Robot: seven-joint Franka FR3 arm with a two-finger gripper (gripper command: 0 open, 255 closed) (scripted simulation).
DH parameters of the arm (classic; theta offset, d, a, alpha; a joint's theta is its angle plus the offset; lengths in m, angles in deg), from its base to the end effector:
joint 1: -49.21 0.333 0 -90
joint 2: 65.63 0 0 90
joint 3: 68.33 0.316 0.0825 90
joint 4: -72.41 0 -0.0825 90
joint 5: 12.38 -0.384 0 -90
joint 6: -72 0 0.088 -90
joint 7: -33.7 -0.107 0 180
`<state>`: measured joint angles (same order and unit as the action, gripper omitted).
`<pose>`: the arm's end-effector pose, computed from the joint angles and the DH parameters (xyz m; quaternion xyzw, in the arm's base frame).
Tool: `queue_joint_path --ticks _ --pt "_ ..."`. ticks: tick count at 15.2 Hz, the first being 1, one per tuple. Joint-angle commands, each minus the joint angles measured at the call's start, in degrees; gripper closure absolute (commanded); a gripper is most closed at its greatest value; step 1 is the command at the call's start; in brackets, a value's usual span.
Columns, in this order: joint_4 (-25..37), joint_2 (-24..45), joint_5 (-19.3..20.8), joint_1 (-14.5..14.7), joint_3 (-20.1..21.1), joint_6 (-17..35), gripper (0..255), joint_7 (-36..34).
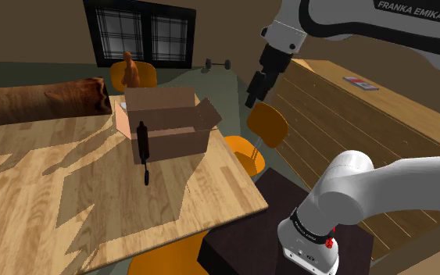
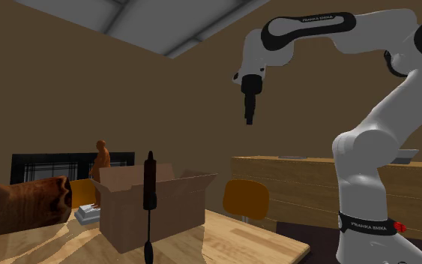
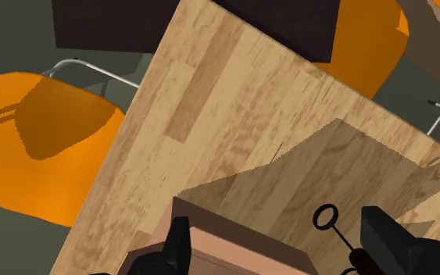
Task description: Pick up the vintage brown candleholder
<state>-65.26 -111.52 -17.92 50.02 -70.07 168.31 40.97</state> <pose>0.3132 0.0017 0.5835 -0.9959 -0.0559 -0.0432 0.0563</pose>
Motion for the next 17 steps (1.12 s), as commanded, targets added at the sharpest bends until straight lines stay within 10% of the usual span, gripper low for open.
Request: queue_joint_path --ticks 1,17 --pt "0.0 0.0 0.0 0.0 0.0 0.0 0 0.0" --pt "0.4 17.9 -4.2 -4.4 28.6 22.9 0 -41.9"
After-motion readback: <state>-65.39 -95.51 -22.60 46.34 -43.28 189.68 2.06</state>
